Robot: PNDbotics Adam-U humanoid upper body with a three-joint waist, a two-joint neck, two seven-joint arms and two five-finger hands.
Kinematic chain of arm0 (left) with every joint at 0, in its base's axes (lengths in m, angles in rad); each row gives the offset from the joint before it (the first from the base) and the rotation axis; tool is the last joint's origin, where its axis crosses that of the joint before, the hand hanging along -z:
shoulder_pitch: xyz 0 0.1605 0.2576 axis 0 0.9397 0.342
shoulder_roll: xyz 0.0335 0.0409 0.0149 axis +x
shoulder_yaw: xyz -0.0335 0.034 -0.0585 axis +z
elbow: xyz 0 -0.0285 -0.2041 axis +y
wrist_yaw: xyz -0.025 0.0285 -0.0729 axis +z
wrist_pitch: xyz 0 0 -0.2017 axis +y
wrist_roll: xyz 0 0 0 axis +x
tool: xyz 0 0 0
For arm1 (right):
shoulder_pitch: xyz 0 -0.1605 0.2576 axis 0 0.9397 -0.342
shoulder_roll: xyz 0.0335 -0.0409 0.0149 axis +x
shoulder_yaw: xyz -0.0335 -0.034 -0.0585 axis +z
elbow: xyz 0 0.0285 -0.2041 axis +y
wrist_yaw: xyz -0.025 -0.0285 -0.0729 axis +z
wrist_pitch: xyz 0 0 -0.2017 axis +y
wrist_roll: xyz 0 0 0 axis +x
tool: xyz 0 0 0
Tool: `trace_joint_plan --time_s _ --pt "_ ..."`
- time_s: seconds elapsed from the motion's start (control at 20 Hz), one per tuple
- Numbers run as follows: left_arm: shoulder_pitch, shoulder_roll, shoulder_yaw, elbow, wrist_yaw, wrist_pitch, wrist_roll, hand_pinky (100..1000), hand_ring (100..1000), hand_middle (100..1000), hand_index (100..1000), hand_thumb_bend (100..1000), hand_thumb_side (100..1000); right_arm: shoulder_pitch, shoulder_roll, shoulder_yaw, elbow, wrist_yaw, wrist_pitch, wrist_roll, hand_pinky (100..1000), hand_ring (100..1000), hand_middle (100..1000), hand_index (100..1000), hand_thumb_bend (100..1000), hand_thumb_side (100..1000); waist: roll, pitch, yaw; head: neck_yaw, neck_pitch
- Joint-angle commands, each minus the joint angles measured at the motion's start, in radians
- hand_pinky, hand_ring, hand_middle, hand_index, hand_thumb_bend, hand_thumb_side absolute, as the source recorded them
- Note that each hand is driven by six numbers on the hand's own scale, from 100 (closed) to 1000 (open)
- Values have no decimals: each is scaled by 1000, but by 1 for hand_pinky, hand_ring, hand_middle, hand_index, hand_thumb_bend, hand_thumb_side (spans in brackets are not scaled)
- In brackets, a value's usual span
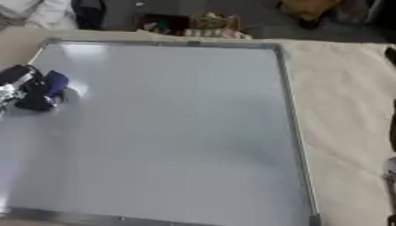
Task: Wipe the whiteboard clean with a brush.
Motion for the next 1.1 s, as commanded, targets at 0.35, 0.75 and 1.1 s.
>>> trace_joint_plan --time_s 0.35,0.75,1.1 --pt "0 6 4 7 4 0 -20 639 726 620 382 238 437 -2 -12 -2 -14 -4 4 -5 923 938 690 882 211 998 -1 -21 1 -1 -8" --pt "0 4 1 4 8 -9 -34 658 758 667 345 407 565 -2 -10 -2 -14 -4 6 -6 923 938 689 882 211 993 -2 -22 1 0 -7" --pt "-1 5 4 2 11 -7 -37 646 744 637 313 258 523 -1 -9 -1 -14 -5 8 -8 924 939 688 882 211 989 -2 -21 3 0 -7"
